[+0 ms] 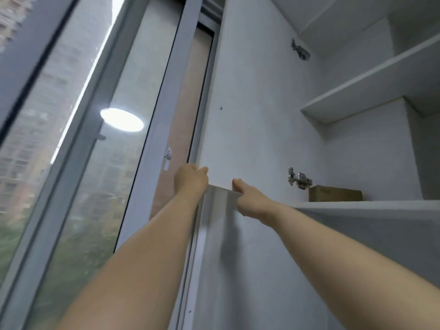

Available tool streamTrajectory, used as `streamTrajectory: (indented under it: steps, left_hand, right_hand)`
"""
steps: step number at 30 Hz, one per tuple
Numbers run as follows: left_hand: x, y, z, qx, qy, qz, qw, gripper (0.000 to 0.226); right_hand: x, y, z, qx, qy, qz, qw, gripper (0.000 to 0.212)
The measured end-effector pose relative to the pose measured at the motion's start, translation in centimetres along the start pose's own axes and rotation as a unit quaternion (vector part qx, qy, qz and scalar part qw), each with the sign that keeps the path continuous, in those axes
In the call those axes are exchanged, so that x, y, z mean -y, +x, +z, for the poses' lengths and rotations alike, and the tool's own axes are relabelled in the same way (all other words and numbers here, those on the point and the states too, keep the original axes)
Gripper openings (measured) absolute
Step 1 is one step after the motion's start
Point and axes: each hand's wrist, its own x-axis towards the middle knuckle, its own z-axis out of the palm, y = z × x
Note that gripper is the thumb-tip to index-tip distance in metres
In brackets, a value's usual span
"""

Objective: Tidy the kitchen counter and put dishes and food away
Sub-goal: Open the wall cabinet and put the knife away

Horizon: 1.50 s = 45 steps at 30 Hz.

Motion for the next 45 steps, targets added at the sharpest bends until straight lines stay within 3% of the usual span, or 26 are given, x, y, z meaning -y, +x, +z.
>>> streamTrajectory:
  steps: [2, 4, 6, 8, 15, 18, 20, 24, 27, 29, 34, 36, 39, 42, 45]
  left_hand:
    - [1.9, 1.1, 0.3, -0.009, -0.038, -0.028, 0.999, 0.019]
    - [3.2, 1.2, 0.6, -0.019, -0.132, -0.083, 0.988, 0.037]
    - [3.7, 0.3, 1.3, 0.007, -0.247, -0.154, 0.957, 0.023]
    - [3.6, -1.2, 2.0, 0.04, -0.291, -0.198, 0.935, 0.015]
    - [-2.0, -6.7, 5.1, 0.155, -0.349, -0.177, 0.907, 0.036]
    - [-5.4, -9.9, 7.3, 0.203, -0.323, -0.162, 0.91, 0.028]
    - [-7.6, -12.3, 9.5, 0.236, -0.283, -0.14, 0.919, 0.017]
    - [-12.3, -17.2, 15.9, 0.313, -0.256, -0.098, 0.909, 0.027]
    - [-14.8, -20.4, 19.8, 0.368, -0.251, -0.069, 0.892, 0.031]
    - [-16.1, -22.0, 22.0, 0.389, -0.202, 0.0, 0.899, 0.034]
    - [-20.5, -26.3, 26.8, 0.44, -0.061, 0.179, 0.878, 0.051]
    - [-21.7, -27.8, 27.9, 0.447, -0.018, 0.217, 0.868, 0.048]
    - [-22.7, -29.1, 29.7, 0.435, 0.024, 0.257, 0.862, 0.023]
    - [-22.6, -28.9, 30.2, 0.393, 0.039, 0.297, 0.87, 0.01]
    - [-22.2, -28.2, 29.5, 0.361, 0.05, 0.326, 0.872, 0.022]
  right_hand:
    - [-0.2, 0.4, 0.3, 0.006, -0.015, -0.004, 1.0, 0.054]
    - [0.0, -0.1, 0.1, -0.007, -0.017, -0.003, 1.0, 0.067]
    - [-0.3, -0.4, -0.5, -0.018, -0.019, -0.005, 1.0, 0.07]
    - [-0.4, -1.2, -1.5, -0.022, -0.026, 0.007, 0.999, 0.069]
    - [-1.3, -5.2, -8.8, -0.06, -0.132, 0.036, 0.989, 0.062]
    - [-2.2, -7.8, -13.2, -0.095, -0.188, 0.042, 0.977, 0.055]
    - [-3.3, -10.1, -16.7, -0.126, -0.249, 0.058, 0.958, 0.058]
    - [-5.8, -16.6, -25.5, -0.196, -0.391, 0.069, 0.896, 0.055]
    - [-7.2, -21.0, -30.8, -0.243, -0.397, 0.101, 0.879, 0.047]
    - [-8.2, -23.6, -33.6, -0.26, -0.387, 0.117, 0.877, 0.043]
    - [-10.5, -29.8, -37.5, -0.189, -0.436, 0.275, 0.836, 0.036]
    - [-10.9, -30.6, -37.7, -0.169, -0.47, 0.299, 0.813, 0.045]
    - [-11.0, -31.0, -37.7, -0.155, -0.484, 0.28, 0.814, 0.061]
    - [-10.5, -31.1, -37.6, -0.155, -0.502, 0.285, 0.801, 0.042]
    - [-10.6, -31.6, -37.6, -0.19, -0.481, 0.251, 0.818, 0.032]
